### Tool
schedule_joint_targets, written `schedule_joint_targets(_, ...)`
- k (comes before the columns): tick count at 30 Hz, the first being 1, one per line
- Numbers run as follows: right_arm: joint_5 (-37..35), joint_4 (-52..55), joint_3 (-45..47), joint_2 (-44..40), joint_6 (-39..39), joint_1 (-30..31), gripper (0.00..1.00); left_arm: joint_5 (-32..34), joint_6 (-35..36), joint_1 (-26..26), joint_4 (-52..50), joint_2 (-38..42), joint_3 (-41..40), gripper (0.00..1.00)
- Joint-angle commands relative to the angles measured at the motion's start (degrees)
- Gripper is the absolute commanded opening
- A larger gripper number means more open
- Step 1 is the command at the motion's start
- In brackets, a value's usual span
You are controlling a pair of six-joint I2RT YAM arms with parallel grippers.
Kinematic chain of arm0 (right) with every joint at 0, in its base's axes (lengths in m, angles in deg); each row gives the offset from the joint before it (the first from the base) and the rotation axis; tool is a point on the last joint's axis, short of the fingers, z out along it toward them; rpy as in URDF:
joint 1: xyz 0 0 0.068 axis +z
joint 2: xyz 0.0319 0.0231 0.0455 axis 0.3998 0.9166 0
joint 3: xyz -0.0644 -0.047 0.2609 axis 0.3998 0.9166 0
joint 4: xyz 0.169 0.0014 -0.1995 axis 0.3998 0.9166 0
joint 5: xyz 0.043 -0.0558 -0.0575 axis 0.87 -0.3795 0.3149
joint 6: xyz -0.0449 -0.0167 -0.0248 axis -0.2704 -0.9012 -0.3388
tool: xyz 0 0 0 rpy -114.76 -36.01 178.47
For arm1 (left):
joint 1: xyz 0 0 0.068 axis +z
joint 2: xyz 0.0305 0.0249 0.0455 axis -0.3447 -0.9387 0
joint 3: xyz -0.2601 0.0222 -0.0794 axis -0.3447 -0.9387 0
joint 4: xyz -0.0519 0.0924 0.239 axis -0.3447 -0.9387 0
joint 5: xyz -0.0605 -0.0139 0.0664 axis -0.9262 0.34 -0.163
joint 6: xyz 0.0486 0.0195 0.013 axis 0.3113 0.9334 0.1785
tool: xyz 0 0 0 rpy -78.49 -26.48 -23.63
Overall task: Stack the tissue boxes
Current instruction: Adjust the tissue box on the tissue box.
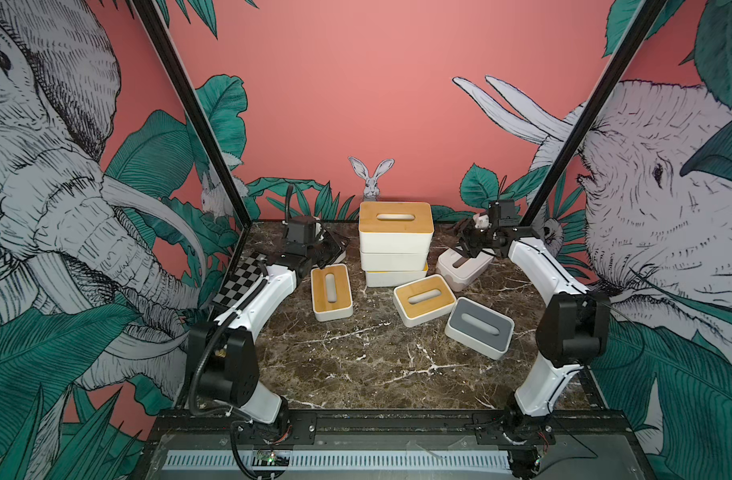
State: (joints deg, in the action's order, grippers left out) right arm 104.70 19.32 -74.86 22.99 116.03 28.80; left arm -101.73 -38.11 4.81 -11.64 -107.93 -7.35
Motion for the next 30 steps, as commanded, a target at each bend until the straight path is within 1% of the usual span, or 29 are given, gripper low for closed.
schedule_joint_targets(1,1.1,-3.3,-0.1,1.0,1.5,0.0,0.53,0.2,-2.5,0.9,5.0,-1.1,0.9,0.23)
schedule_joint_targets(4,1.5,-3.3,0.0,1.8,1.4,0.0,0.52,-2.8,-2.6,0.9,5.5,-5.5,3.3,0.13)
schedule_joint_targets(6,1.7,-3.3,0.4,2.2,1.3,0.0,0.52,-4.3,-3.1,0.7,6.5,-7.8,3.7,0.11)
schedule_joint_targets(16,2.4,-5.2,2.9,3.1,1.7,0.5,0.53,-5.2,-2.8,-1.7,6.6,-11.7,5.9,0.12)
schedule_joint_targets(30,3.3,-5.6,1.9,4.1,2.1,1.5,0.54,-4.9,-3.0,-3.8,6.3,-13.0,7.4,0.14)
